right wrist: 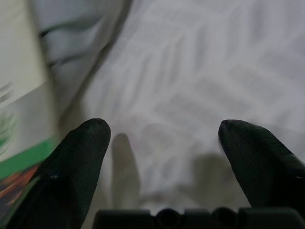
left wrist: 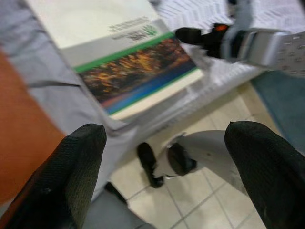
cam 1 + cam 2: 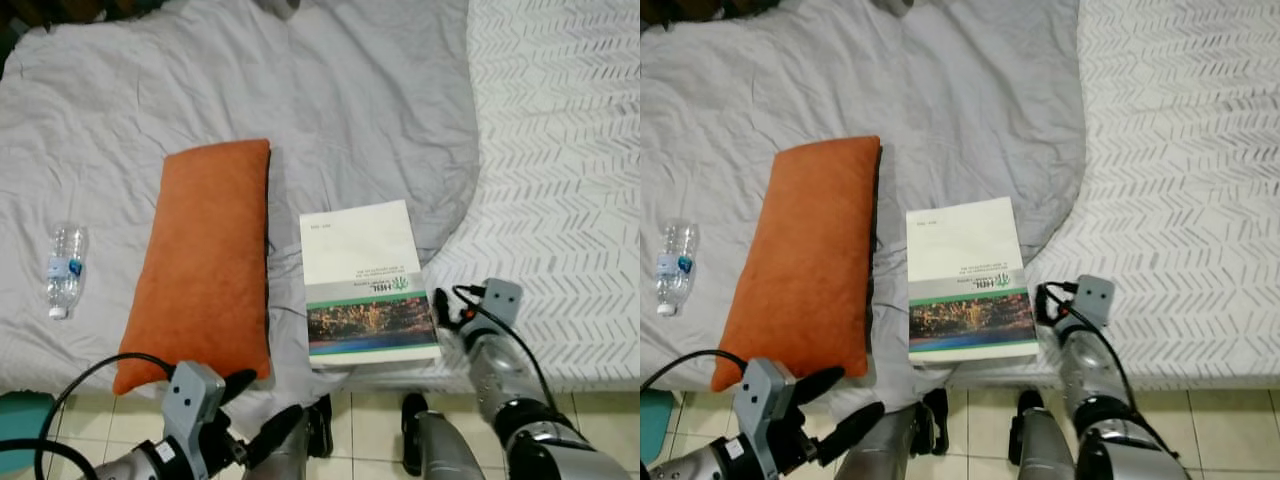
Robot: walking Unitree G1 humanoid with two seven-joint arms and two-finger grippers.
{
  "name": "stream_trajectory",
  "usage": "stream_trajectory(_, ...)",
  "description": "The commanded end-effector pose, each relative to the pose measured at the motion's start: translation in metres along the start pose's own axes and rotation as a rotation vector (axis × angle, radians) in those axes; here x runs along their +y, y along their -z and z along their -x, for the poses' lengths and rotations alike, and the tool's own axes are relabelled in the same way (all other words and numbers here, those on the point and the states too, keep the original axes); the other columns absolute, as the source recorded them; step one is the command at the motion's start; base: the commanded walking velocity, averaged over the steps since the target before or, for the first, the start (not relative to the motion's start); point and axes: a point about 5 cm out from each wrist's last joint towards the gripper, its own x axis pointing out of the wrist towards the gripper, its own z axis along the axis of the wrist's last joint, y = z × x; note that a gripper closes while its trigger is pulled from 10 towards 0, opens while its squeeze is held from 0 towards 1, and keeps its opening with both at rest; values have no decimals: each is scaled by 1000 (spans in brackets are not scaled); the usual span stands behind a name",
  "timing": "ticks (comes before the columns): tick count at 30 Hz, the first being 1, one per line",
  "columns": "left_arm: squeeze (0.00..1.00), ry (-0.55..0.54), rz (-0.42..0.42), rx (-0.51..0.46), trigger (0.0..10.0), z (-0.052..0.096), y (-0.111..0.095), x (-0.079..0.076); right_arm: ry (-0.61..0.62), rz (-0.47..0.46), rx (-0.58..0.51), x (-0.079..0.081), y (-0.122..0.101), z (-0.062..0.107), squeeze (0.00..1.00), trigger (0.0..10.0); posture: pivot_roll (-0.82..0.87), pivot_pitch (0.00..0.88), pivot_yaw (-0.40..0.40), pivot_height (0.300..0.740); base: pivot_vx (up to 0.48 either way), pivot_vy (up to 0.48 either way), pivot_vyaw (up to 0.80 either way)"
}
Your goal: Clean up the room
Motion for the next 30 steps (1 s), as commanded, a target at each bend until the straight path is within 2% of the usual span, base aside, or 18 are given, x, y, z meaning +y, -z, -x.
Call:
stream_trajectory(1,0,-8,27,36,10000,5,7,-5,-26,-75,43,2,13,3,0,10000,222,532,204,740,0,0,0)
stream_trajectory(5,0,-11,48,34,10000,6,9,-11,-87,-129,16,10,8,1,0,10000,217,531,195,740,0,0,0)
stream_trajectory(8,0,-9,59,36,10000,7,11,-15,-92,-136,13,10,8,2,0,10000,219,531,193,740,0,0,0)
stream_trajectory(10,0,-6,65,38,10000,8,12,-18,-86,-138,11,7,8,2,0,10000,220,531,191,740,0,0,0)
stream_trajectory(11,0,-2,68,42,10000,8,14,-21,-39,-136,-9,-2,4,2,0,10000,221,531,188,740,0,0,0)
stream_trajectory(13,0,-1,71,45,10000,8,15,-22,-4,-139,-27,-10,1,2,0,10000,221,529,186,740,0,0,0)
stream_trajectory(16,0,-1,74,47,10000,8,15,-23,-6,-174,-35,-11,-1,2,0,10000,220,532,185,740,0,0,0)
stream_trajectory(18,0,1,78,52,10000,9,17,-25,-56,-228,-32,-4,-1,1,0,10000,219,531,183,740,0,0,0)
stream_trajectory(30,0,33,56,88,10000,8,25,-31,-206,-345,-46,22,-7,-3,0,10000,210,524,169,740,0,0,0)
